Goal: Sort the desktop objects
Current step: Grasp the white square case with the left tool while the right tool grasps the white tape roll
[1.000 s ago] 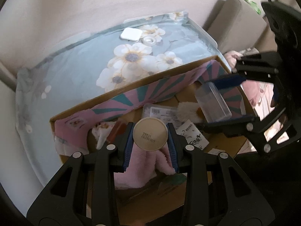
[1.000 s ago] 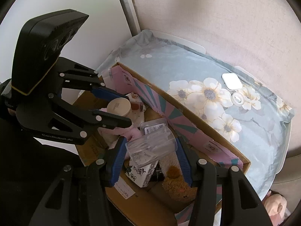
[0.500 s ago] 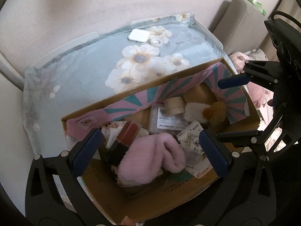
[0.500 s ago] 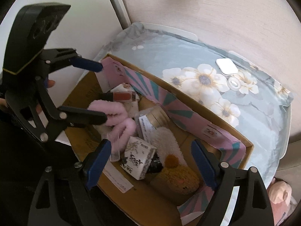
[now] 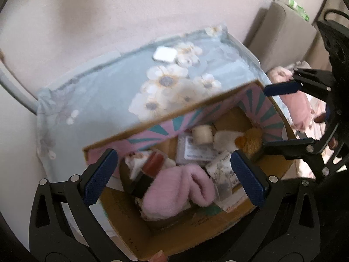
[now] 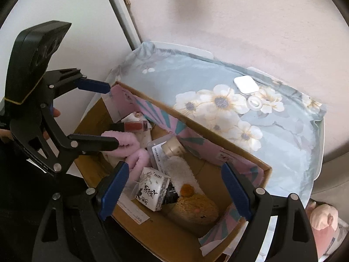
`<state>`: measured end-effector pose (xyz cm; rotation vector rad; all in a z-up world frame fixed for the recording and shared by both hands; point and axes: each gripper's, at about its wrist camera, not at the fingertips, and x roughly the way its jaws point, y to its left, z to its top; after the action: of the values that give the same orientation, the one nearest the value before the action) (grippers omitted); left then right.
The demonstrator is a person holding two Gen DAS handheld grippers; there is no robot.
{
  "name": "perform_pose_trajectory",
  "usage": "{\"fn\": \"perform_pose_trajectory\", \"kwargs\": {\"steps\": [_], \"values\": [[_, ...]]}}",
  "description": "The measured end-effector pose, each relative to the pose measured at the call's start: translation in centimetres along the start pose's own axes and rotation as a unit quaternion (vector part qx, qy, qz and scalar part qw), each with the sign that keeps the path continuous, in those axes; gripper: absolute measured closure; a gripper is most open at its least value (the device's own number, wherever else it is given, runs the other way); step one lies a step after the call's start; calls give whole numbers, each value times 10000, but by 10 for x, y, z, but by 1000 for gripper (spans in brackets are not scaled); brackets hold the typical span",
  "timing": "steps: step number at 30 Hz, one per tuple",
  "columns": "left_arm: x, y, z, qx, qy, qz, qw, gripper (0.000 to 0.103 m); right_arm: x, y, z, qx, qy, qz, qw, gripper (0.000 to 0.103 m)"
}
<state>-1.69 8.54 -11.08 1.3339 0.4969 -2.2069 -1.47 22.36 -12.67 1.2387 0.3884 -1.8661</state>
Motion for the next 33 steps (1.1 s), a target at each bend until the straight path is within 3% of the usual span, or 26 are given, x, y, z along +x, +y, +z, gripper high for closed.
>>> {"fn": "perform_pose_trajectory", "kwargs": {"steps": [8, 17, 21, 28, 33], "values": [[-12, 8, 22, 57, -312, 375, 9988, 0, -29, -3, 6, -126, -607, -516, 9967, 19], [-12, 13, 78, 462, -618, 704, 9945, 0, -39, -41, 21, -121, -671, -979, 9929, 19], [1, 17, 111, 410, -626, 504, 9959, 0, -40, -64, 27, -99, -665, -1021, 9925, 19], [86, 12, 176, 765, -291, 445, 9957, 0, -17, -110, 45, -274, -569, -1058, 9924, 19], [170, 11, 199, 984, 76, 380, 9944, 4, 46, -148, 58, -351, -391, -933, 9943, 19]]}}
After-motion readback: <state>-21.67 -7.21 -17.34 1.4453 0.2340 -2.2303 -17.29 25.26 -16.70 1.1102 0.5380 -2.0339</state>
